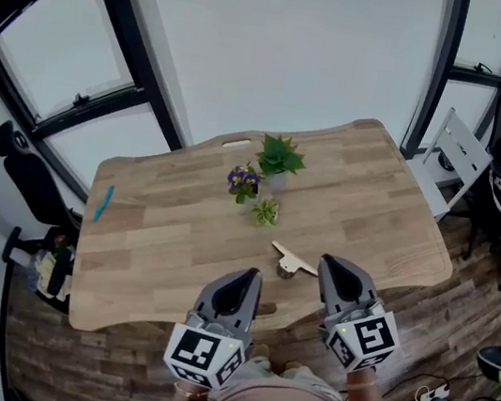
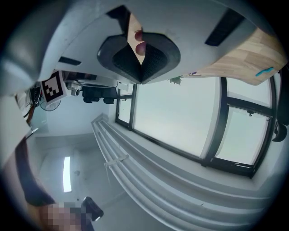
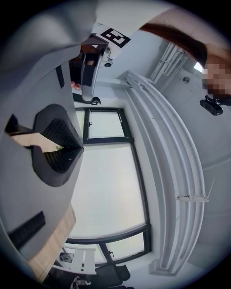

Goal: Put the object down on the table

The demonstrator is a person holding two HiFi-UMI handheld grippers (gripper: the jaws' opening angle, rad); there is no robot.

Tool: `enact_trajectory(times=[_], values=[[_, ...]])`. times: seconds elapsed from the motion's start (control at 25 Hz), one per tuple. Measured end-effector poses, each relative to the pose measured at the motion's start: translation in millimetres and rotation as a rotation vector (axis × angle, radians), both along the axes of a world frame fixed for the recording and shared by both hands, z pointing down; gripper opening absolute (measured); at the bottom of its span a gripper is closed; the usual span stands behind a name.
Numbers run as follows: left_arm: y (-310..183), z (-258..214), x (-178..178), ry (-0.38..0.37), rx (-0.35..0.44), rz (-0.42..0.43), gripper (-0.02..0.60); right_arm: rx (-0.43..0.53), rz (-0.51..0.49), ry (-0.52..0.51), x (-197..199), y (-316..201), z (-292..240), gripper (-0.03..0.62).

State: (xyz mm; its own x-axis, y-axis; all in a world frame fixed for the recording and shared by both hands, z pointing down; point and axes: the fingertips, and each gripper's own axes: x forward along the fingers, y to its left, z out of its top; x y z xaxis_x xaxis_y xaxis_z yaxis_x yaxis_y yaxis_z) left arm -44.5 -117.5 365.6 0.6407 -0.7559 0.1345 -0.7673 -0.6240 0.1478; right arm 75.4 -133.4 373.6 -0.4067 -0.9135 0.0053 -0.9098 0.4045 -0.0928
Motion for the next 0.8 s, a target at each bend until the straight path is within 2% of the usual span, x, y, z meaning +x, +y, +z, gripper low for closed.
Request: enact_trajectory(times=[0.52,0.8], values=[[-17.6,11.9,-8.8,0.008,-0.038,0.028,0.002,-0.025,0.030,0.056,-4.8,-5.9,2.8,-0.001],[-19.4,13.7,-5.0,0.009,-0.041,0.041,0.002,-0.039,0.043,0.043,0.3,-6.9,5.6,-0.002]])
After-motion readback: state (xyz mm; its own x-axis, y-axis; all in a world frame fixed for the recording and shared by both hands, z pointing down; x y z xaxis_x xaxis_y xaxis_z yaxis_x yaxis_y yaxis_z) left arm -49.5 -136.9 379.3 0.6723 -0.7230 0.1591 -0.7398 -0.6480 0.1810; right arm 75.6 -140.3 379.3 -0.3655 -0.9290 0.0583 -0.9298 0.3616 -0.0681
